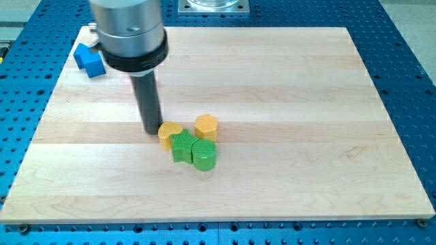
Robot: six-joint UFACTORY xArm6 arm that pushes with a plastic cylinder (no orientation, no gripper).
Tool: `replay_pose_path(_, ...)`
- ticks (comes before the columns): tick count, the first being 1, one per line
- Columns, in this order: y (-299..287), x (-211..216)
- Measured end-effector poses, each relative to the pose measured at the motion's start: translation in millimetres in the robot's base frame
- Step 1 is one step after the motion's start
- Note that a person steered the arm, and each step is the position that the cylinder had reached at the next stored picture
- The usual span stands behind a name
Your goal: Separate the yellow heart from the green star
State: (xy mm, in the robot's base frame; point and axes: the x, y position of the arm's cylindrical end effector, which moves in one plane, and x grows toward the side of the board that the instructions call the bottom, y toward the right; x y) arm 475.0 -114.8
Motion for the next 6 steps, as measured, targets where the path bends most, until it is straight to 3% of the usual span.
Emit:
replay_pose_path(1,-33,39)
replay_pose_path(2,-7,53)
replay_pose_path(3,88,11)
replay_pose_path(4,110,0)
replay_pose_path(6,101,0)
